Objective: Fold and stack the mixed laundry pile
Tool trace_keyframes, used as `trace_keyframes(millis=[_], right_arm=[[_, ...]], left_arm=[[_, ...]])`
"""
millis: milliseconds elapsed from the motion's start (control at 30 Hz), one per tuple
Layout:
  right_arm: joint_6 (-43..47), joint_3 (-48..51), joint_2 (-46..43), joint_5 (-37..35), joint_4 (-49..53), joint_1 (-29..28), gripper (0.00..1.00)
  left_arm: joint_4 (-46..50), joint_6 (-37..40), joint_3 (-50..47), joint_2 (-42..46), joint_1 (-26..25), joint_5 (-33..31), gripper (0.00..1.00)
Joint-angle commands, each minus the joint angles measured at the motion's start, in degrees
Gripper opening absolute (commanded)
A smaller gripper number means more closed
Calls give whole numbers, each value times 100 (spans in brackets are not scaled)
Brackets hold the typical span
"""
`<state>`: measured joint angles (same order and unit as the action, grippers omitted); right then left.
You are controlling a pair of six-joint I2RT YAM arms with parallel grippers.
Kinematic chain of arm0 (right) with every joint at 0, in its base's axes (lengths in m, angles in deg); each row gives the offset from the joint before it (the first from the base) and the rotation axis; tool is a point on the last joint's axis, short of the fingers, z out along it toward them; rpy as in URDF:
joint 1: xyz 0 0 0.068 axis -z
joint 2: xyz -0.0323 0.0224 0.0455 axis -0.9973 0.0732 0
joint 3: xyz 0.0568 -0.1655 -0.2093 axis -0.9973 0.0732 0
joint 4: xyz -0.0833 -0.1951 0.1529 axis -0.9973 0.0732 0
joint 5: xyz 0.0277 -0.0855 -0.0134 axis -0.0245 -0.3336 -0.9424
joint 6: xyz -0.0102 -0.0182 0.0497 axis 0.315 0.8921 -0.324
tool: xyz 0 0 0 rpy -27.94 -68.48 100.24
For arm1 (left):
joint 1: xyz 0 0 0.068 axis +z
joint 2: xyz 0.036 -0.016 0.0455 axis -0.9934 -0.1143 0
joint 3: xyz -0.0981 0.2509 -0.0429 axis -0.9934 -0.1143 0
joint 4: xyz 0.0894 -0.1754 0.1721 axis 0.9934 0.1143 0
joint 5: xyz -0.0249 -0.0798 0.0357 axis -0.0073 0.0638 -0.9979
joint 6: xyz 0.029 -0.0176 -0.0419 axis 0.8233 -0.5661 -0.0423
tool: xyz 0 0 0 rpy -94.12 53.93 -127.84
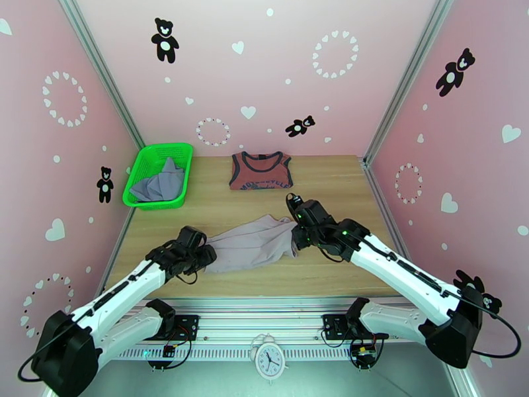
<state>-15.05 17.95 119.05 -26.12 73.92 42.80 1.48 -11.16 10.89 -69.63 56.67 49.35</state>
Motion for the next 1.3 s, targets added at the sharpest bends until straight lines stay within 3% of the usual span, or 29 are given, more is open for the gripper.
trace_keyframes(millis=[0,67,133,233,367,500,633,833,1033,1267], right_arm=[[-45,62,32,37,-60,38,0],[-45,60,-2,34,-44,32,0],[-53,69,-44,19,-25,38,0],[-41,91,-122,6,13,46,0],[-3,65,-292,-20,145,45,0],[256,-233,-548,-7,467,89,0],[720,-994,-759,-25,931,162,0],[1330,-2502,-719,-60,1616,212,0],[1537,-3487,-709,251,2044,206,0],[1354,-3743,-1062,1024,2372,213,0]], left_arm=[[-478,19,-20,-331,-24,223,51],[-573,43,-9,-531,-44,224,46],[-607,85,6,-704,-52,152,35],[-402,237,216,-822,-52,-196,0],[359,460,910,-470,-57,-711,0],[1616,830,2347,92,-44,-1282,0],[2613,1232,4173,426,-44,-1633,0],[3413,1672,6354,269,-48,-1860,0],[3727,1759,7438,140,-48,-1785,0],[3987,1588,7586,372,-48,-1100,0]])
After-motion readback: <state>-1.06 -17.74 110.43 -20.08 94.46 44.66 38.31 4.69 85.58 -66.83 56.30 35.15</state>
